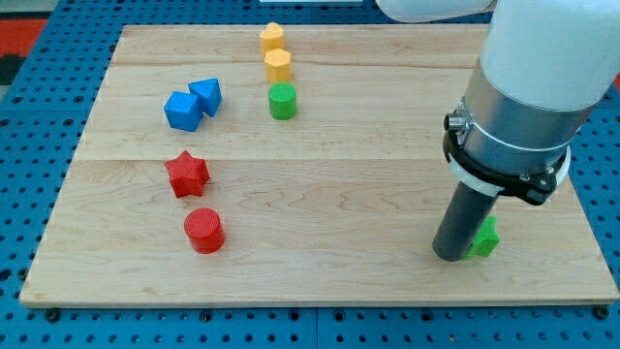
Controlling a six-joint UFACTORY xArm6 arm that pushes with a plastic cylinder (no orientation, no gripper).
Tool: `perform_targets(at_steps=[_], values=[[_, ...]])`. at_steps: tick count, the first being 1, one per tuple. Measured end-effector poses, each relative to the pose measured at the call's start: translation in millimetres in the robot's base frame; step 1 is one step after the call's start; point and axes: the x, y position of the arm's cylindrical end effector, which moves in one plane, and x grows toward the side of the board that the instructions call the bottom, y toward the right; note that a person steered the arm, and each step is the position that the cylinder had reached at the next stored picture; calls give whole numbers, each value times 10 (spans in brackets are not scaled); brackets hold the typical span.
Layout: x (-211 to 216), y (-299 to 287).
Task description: Place the red blocks vertically above to the green star
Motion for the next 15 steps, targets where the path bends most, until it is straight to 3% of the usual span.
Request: perform_targets(at_steps=[1, 3, 4, 5, 6, 8, 10, 11, 12, 13, 15], values=[[146, -113], [369, -1830], [200, -2884], [-378, -2478], [-498, -1479], [-635, -1195], [-956, -1486], [-1134, -952], [-972, -253], [-897, -421], [-675, -79]])
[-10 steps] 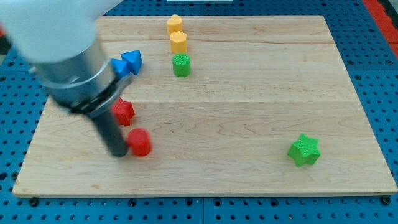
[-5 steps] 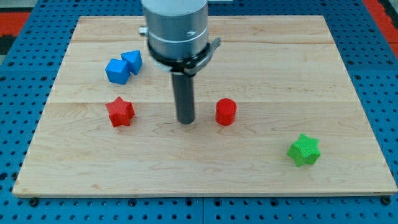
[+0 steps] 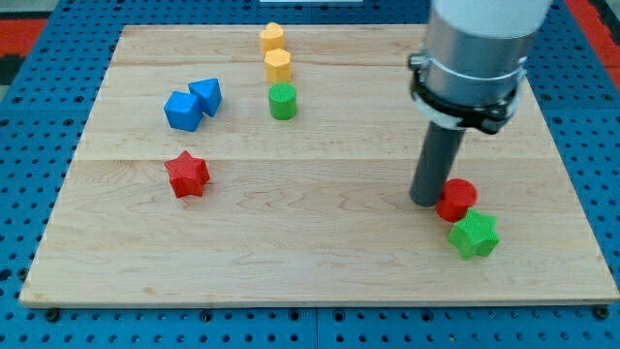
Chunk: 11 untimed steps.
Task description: Place the red blocks vertically above to the green star
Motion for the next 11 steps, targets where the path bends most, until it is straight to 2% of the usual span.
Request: perform_targets(at_steps=[2, 4, 5, 6, 7, 8, 9, 10, 11], values=[[105, -406], [593, -2304], [101, -3093], [-428, -2797], [-419, -1400], [-539, -669], [-476, -330], [-429, -494], [-151, -533]])
